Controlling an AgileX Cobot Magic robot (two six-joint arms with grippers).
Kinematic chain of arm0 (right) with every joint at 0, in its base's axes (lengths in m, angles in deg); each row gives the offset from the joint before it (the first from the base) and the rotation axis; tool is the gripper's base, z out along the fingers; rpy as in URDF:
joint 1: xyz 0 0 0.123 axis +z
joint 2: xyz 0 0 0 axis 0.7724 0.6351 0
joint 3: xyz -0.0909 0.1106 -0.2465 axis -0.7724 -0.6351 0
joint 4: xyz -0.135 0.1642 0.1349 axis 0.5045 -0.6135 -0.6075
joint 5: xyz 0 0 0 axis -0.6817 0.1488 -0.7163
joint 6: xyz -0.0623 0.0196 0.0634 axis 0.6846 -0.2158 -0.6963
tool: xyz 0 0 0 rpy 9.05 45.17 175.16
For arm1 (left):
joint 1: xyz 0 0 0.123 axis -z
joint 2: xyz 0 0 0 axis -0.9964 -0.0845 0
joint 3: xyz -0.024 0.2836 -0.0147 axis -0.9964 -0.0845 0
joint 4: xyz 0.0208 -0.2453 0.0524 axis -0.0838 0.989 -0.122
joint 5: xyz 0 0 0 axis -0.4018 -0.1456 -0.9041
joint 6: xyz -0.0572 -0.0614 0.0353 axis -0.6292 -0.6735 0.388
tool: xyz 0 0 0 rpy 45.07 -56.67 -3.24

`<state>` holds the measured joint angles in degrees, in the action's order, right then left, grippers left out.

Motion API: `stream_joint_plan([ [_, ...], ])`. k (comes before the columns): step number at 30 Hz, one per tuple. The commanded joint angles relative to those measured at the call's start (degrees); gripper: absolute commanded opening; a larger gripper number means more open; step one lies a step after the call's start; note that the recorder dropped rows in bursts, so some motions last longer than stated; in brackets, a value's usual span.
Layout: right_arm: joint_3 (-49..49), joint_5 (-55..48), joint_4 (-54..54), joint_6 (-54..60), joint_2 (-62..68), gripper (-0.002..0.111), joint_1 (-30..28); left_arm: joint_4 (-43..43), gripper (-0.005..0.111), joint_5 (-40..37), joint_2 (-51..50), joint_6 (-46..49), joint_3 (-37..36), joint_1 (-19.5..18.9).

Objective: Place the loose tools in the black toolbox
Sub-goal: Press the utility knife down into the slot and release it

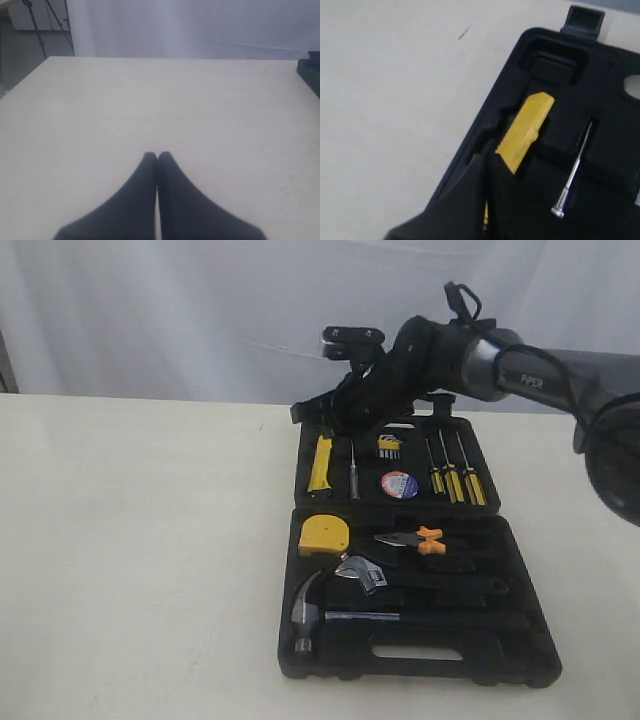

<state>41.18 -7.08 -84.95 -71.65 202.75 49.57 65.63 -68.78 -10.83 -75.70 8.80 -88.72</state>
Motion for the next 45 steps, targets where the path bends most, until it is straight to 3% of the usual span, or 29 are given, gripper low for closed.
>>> stream_joint_plan([
  [1,0.1,3.1,0.6,-0.2,4.8,0.0,-0.1,0.0,0.0,0.5,0.1,-0.1,-0.1,0.3],
  [18,1.5,3.6,0.3,0.1,1.9,0.0,0.0,0.0,0.0,0.5,0.1,-0.1,-0.1,0.3],
  [28,1.5,4.4,-0.3,1.1,8.5,0.0,0.4,0.0,0.0,0.5,0.1,-0.1,-0.1,0.3],
  [39,2.2,3.5,-0.3,1.2,0.5,0.0,0.5,0.0,0.0,0.5,0.1,-0.1,-0.1,0.3],
  [45,2.1,3.1,-0.3,1.3,2.3,0.0,0.5,0.0,0.0,0.5,0.1,-0.1,-0.1,0.3],
])
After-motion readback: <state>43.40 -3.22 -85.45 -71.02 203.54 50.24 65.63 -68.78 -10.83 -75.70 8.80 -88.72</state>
